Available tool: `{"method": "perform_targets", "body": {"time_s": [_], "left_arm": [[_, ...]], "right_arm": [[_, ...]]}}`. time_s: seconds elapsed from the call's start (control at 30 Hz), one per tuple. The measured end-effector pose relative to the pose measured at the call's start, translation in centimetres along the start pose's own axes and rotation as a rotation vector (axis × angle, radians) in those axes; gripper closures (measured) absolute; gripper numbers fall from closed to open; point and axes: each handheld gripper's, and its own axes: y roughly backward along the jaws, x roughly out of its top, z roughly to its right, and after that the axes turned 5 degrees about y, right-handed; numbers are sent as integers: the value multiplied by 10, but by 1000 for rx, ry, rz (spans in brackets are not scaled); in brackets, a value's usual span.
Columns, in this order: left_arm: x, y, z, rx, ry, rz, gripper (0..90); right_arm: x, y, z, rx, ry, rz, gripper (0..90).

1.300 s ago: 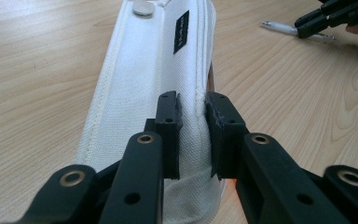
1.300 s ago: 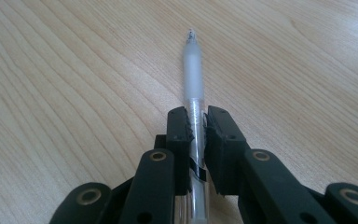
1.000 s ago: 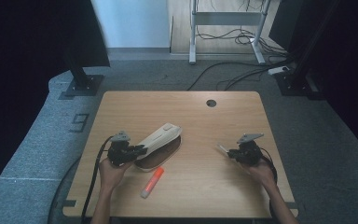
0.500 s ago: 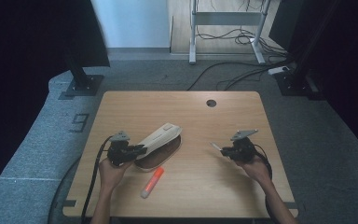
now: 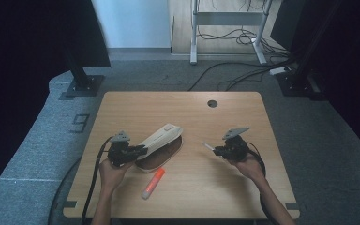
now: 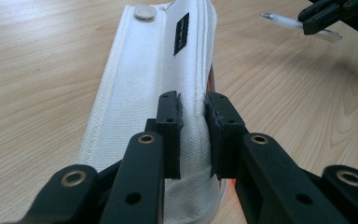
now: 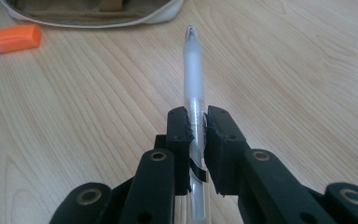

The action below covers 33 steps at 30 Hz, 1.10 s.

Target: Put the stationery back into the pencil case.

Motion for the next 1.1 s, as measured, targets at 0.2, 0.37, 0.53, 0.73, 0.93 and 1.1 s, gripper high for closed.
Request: {"method": "perform_targets", "body": {"time_s": [0.2,0.37,0.53,0.73,0.93,1.1], "left_arm": [[0,1,0,0,0,4,766],[0,1,0,0,0,7,766],[0,2,0,-2,0,10,766],[1,2,0,-2,1,13,767],[1,3,0,-3,0,14,767],[1,3,0,-3,-1,15,767]], "right_arm": [[14,-12,-7,20,34,-10,780],[24,-20,-12,34,51,-17,780],[30,-27,-16,47,66,-23,780],[38,-38,-22,67,77,-26,780],[48,-51,-29,88,94,-31,780],[54,-59,-34,100,106,-36,780]]}}
